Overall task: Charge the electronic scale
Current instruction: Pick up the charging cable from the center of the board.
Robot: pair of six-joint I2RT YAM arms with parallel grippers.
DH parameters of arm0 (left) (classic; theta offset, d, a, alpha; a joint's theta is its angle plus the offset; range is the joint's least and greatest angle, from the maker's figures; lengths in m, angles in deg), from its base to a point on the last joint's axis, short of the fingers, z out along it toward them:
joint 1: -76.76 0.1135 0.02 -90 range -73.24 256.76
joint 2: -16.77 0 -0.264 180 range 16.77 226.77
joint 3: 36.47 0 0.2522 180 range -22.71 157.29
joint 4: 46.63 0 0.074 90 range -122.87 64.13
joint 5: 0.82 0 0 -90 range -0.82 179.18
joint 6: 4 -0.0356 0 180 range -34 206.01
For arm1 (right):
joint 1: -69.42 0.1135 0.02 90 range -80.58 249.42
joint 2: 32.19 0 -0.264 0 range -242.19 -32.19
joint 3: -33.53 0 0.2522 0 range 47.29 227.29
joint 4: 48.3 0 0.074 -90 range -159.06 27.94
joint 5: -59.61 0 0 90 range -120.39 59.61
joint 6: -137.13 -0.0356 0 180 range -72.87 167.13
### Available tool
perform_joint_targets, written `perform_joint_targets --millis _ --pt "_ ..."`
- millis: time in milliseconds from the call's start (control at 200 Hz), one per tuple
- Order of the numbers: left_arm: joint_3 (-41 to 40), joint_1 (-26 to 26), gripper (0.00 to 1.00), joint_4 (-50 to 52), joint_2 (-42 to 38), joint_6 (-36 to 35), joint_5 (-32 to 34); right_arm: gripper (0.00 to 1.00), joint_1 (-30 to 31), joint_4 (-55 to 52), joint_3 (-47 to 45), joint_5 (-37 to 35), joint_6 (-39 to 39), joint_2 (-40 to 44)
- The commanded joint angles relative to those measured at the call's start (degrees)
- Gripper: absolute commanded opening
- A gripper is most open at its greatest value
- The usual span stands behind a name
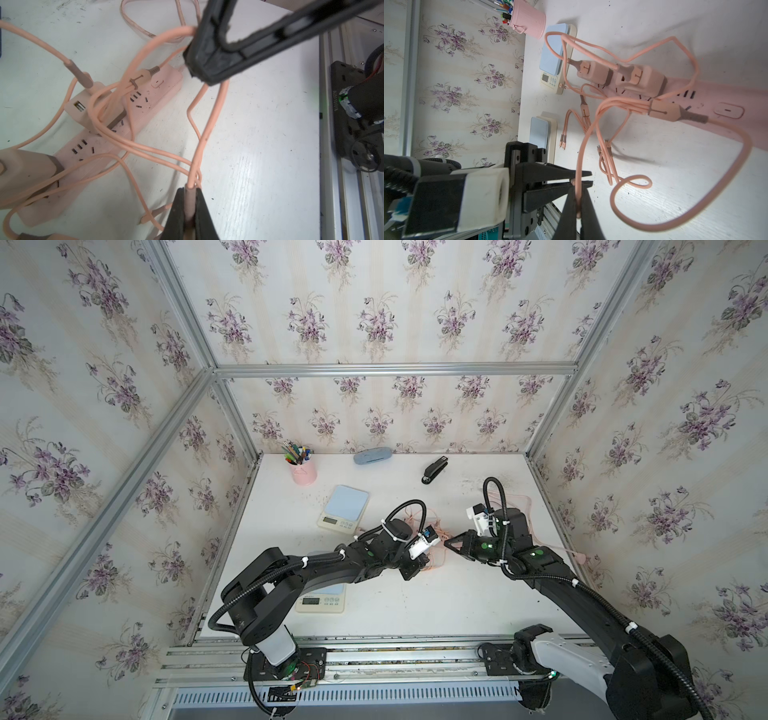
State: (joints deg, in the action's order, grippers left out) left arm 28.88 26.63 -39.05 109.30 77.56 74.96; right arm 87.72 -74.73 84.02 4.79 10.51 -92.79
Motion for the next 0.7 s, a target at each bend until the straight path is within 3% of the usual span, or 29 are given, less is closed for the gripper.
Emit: perform_joint_targets --millis 0,35,145,270,450,694 --pt "-0.52 0.21 0.00 3.06 -3.05 -2.58 2.31 0.00 -0.02 -0.09 0.15 -0.34 -0.05 -0.31" --pt "-0.27 0.24 0.00 4.48 -4.06 -3.13 2.66 0.02 -0.04 -0.14 0.01 -0.45 0.22 -0.31" --pt "1.45 0.29 0.00 10.41 -6.91 -5.22 2.95 0.34 -0.02 -1.46 0.83 -2.33 3.53 0.65" --pt "5.00 1.06 0.00 20.50 -9.28 -7.99 1.18 0.48 0.11 -3.29 3.29 -5.12 11.04 3.27" --pt "9.46 3.24 0.00 32.55 -10.92 -10.49 -3.09 0.49 6.01 -3.85 7.90 -15.91 24.80 5.29" --pt "12.12 9.02 0.00 41.02 -12.66 -9.96 -13.69 0.49 25.47 7.79 2.75 -37.69 42.24 9.41"
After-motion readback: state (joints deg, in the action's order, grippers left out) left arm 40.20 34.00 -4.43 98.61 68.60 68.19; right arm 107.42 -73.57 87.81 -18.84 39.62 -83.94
